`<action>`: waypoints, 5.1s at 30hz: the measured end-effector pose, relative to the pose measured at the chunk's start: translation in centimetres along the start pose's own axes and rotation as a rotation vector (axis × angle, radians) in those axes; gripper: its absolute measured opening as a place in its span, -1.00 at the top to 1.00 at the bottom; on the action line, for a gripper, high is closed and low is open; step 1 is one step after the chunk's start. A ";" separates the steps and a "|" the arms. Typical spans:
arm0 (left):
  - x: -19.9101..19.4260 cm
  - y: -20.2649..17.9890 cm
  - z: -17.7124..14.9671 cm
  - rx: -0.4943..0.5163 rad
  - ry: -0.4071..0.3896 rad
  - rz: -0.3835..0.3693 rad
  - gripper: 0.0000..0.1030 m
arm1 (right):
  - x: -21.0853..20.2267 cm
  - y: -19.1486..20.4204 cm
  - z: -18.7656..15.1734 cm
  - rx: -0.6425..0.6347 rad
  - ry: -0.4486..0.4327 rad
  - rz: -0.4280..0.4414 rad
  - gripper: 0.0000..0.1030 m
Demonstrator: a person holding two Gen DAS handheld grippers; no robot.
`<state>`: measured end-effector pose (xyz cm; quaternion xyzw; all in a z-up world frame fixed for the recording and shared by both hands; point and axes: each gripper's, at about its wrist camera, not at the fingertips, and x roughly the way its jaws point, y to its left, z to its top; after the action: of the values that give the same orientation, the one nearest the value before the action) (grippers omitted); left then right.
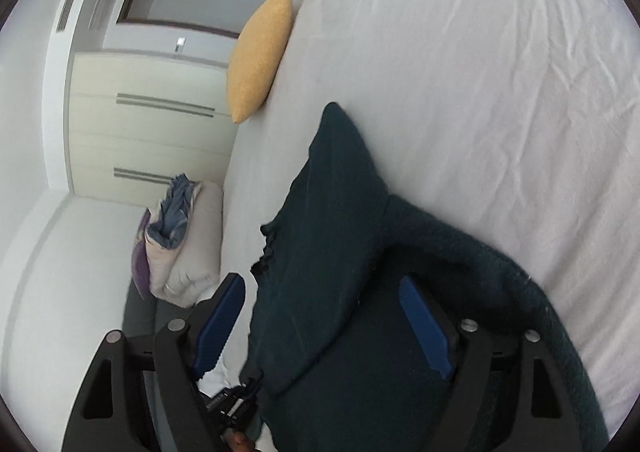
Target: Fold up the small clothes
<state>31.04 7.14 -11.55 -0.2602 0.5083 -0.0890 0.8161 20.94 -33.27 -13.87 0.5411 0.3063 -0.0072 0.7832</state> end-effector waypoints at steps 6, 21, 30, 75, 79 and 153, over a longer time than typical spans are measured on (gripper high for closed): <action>-2.1 -4.8 -1.3 0.203 -0.098 -0.002 0.85 | 1.6 4.1 2.5 -0.125 0.015 0.066 -0.62; 4.4 -4.6 -2.8 0.313 -0.035 0.045 0.86 | 9.2 0.3 9.7 -0.117 0.203 0.027 -0.59; 2.7 -3.4 -2.4 0.242 -0.028 -0.016 0.85 | 5.1 -0.9 5.7 -0.145 0.256 0.028 -0.63; -17.1 29.6 3.4 -0.528 -0.515 -0.077 0.83 | 2.3 8.7 -13.4 -0.273 0.320 0.168 -0.65; -16.3 18.4 5.8 -0.230 -0.491 -0.007 0.83 | 1.4 7.6 -12.5 -0.265 0.295 0.170 -0.65; -9.5 9.7 2.5 0.017 -0.332 0.001 0.83 | 10.2 6.3 -1.5 -0.418 0.206 -0.254 0.83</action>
<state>27.65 20.12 -8.19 -0.2643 0.3659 -0.0485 0.8910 30.64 -26.15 -13.84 0.3225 0.4450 0.0131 0.8354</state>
